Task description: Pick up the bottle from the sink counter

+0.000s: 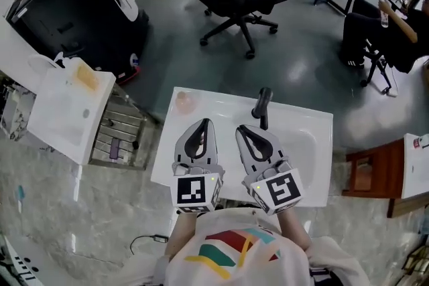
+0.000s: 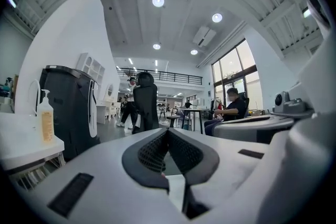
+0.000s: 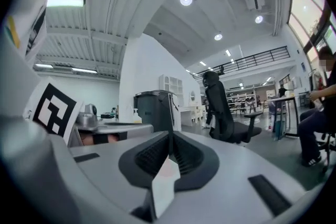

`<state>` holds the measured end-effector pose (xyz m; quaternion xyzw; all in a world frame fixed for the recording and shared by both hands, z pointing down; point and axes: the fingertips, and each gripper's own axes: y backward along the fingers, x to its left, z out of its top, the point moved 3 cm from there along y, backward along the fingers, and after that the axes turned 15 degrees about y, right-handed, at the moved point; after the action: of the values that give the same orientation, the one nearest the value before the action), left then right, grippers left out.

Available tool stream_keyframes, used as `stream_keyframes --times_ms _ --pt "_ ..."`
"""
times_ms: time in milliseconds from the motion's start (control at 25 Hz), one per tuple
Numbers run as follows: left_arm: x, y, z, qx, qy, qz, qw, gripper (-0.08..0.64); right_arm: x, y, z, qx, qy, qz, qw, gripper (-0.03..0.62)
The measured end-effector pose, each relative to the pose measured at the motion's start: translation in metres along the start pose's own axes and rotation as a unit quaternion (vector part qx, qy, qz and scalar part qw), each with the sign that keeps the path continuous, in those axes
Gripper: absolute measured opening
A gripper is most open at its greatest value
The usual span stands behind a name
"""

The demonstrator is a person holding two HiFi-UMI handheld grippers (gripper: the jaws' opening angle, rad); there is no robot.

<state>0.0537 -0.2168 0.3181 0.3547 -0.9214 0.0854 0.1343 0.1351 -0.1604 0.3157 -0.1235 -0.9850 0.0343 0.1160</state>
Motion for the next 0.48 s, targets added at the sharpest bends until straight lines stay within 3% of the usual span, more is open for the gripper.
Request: stream_keyframes --times_ms 240,360,480 --pt "0.021 0.005 0.004 -0.007 0.004 0.034 0.9994 0.018 -0.002 -0.040 0.015 -0.014 -0.004 0.039 0.999 0.017" --pt "0.030 0.008 0.003 -0.009 0.005 0.049 0.9987 0.018 0.000 -0.059 0.015 -0.004 -0.001 0.063 0.998 0.115" --pt "0.036 0.012 0.002 -0.006 0.003 0.062 0.9980 0.018 0.003 -0.073 0.014 -0.004 -0.005 0.082 0.997 0.164"
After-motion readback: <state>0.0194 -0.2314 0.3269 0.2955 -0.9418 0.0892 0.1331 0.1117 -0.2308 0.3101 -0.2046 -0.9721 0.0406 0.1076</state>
